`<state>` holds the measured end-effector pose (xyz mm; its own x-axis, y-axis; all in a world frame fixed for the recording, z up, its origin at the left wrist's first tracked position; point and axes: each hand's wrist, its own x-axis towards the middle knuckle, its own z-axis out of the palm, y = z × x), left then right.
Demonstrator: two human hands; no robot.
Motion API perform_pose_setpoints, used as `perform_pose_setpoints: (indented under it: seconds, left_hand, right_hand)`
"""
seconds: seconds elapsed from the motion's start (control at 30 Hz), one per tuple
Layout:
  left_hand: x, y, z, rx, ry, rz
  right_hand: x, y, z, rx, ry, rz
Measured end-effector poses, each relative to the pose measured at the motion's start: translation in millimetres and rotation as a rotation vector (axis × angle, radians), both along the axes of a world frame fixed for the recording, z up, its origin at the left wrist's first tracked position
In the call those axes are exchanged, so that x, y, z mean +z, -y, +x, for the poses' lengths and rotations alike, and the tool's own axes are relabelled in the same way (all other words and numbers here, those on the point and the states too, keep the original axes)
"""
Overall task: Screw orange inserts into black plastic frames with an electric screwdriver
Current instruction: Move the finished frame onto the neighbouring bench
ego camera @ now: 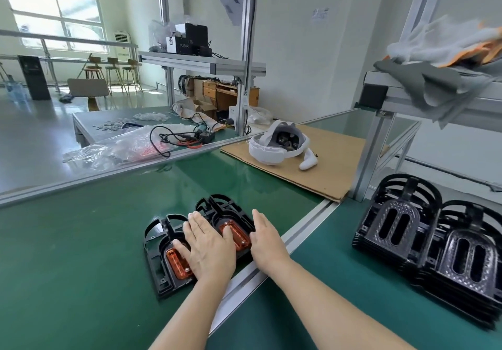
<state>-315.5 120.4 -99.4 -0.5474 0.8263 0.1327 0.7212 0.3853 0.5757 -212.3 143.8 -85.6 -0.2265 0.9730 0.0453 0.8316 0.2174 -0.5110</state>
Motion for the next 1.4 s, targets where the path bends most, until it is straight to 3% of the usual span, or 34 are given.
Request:
perform_pose_setpoints:
  seconds: [0.33,0.53,0.87,1.0,1.4]
  left_hand:
    - [20.1,15.9,49.6,-0.169,-0.091,0.174]
    - [24.3,31.4,120.5,-0.398,0.036,0.245]
    - [22.8,60.4,202.2,-0.71,0.082,0.185]
    - [25.7,53.6,226.7,-0.76,0.194,0.158]
    - [55.8,4.1,240.7,-0.673,0.447,0.008]
  right_hand:
    - [4.6,54.3,41.7,-0.186,0.079,0.129]
    - [9.0,94.4,95.3,-0.354,0.084,0.165]
    - [20.9,140.7,185.2,-0.627,0.111,0.325]
    - [25.1,150.5,217.6,-0.725,0.14,0.318]
    - [38.1,108.3,221.8,-0.555,0.274,0.246]
